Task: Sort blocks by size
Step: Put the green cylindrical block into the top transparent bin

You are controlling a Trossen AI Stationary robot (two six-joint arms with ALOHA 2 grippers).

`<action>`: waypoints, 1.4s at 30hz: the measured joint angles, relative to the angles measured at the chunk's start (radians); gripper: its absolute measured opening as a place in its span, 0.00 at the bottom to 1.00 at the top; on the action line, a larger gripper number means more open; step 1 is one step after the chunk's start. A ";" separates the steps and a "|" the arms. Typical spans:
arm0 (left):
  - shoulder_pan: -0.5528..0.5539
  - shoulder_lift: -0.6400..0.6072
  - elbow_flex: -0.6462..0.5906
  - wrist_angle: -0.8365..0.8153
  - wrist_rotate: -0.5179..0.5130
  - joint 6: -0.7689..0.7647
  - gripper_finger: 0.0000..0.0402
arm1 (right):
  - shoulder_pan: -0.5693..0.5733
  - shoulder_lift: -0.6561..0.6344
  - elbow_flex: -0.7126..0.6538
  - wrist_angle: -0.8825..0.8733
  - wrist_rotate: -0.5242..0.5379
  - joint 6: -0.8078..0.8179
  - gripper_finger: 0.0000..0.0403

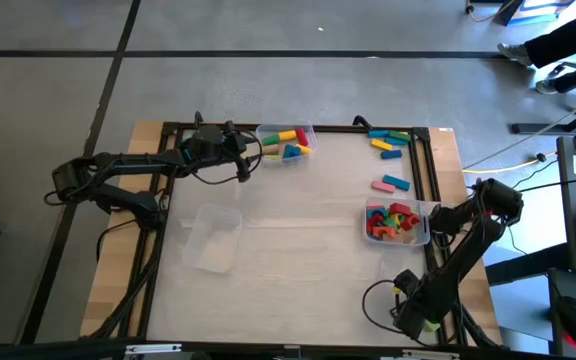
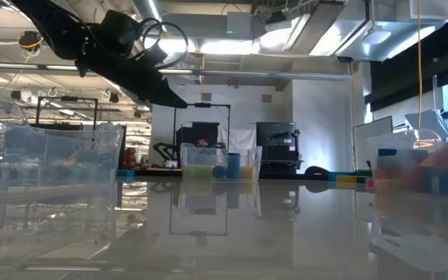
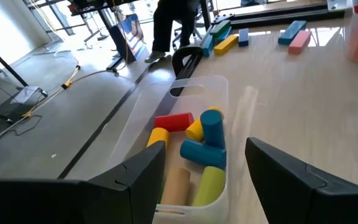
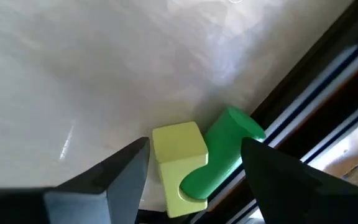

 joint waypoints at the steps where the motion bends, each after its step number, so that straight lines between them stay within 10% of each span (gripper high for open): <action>1: 0.000 0.000 0.000 -0.002 0.000 0.002 0.54 | 0.000 0.009 0.000 0.002 -0.008 -0.018 0.64; 18: 0.000 0.000 0.000 0.000 0.000 0.004 0.54 | -0.018 0.029 0.002 0.007 -0.217 -0.029 0.64; 42: 0.000 0.001 0.000 0.000 0.000 0.004 0.54 | -0.066 0.088 0.001 -0.002 -0.091 -0.174 0.64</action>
